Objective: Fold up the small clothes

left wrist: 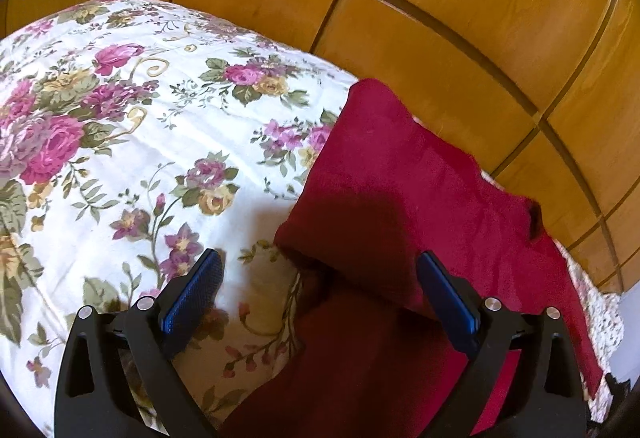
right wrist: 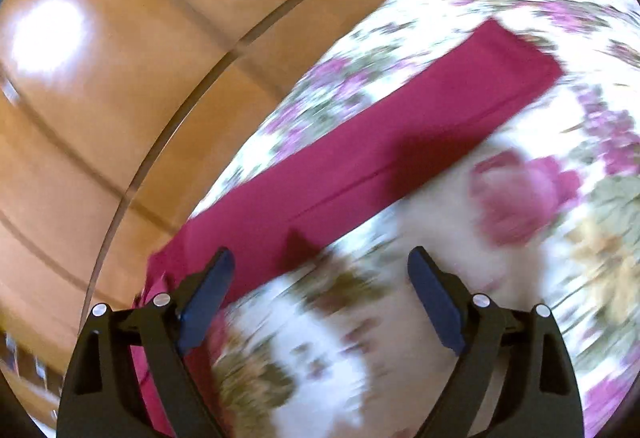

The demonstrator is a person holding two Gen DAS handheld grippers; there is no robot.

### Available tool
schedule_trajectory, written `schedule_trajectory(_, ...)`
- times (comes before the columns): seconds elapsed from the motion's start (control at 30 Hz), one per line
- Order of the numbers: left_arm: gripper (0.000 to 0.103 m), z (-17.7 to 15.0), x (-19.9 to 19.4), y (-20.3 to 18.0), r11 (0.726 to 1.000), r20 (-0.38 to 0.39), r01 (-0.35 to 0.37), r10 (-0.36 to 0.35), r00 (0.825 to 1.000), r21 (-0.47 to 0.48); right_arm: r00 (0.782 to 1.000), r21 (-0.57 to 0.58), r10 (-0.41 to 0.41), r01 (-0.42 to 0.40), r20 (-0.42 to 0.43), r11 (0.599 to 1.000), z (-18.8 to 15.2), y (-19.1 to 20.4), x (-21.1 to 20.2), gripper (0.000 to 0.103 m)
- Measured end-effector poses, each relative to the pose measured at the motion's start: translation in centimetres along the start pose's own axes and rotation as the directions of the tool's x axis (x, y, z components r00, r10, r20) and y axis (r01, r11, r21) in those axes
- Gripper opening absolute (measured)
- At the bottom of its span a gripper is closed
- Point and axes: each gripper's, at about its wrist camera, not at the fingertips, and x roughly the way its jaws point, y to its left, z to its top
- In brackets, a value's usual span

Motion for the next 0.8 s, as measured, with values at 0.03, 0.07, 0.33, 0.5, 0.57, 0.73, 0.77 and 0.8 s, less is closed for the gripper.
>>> schedule_trajectory(0.03, 0.097, -0.2, 0.0, -0.1, 1.0, -0.013, -0.008, 0.008, 1.0, 0.012, 1.0, 0.036, -0.009, 0.008, 0.011, 0.999, 0.7, -0.9, -0.1, 0.081)
schedule_trajectory(0.07, 0.097, -0.4, -0.3, -0.2, 1.0, -0.021, -0.012, 0.013, 1.0, 0.027, 0.999, 0.093, -0.015, 0.013, 0.03, 0.996, 1.5, -2.2, -0.3, 0.076)
schedule_trajectory(0.33, 0.097, -2.0, -2.9, 1.7, 1.0, 0.01, 0.008, -0.008, 1.0, -0.028, 0.988, 0.307, -0.053, 0.007, 0.143, 0.952, 5.9, -7.5, -0.6, 0.063)
schedule_trajectory(0.5, 0.099, -1.9, -2.5, 1.5, 1.0, -0.003, -0.001, 0.001, 1.0, -0.019, 0.983, 0.306, -0.121, 0.074, 0.14, 0.949, 7.6, -7.6, 0.8, 0.045)
schedule_trajectory(0.57, 0.099, -1.9, -2.3, 1.4, 1.0, -0.008, -0.001, 0.001, 1.0, -0.013, 0.984, 0.325, -0.127, 0.079, 0.127, 0.942, 8.1, -8.7, 1.1, 0.025)
schedule_trajectory(0.73, 0.099, -1.9, -2.1, 1.3, 1.0, -0.012, -0.003, 0.003, 1.0, -0.006, 0.988, 0.316, -0.087, 0.043, 0.127, 0.948, 8.6, -9.7, 0.7, 0.009)
schedule_trajectory(0.77, 0.099, -1.9, -2.1, 1.4, 1.0, -0.011, -0.002, 0.002, 1.0, -0.007, 0.988, 0.3, -0.08, 0.037, 0.134, 0.953, 8.5, -9.2, 0.4, 0.008)
schedule_trajectory(0.8, 0.099, -1.9, -2.1, 1.4, 1.0, -0.011, -0.001, 0.001, 1.0, -0.007, 0.988, 0.289, -0.073, 0.03, 0.139, 0.957, 8.4, -8.8, 0.2, 0.008)
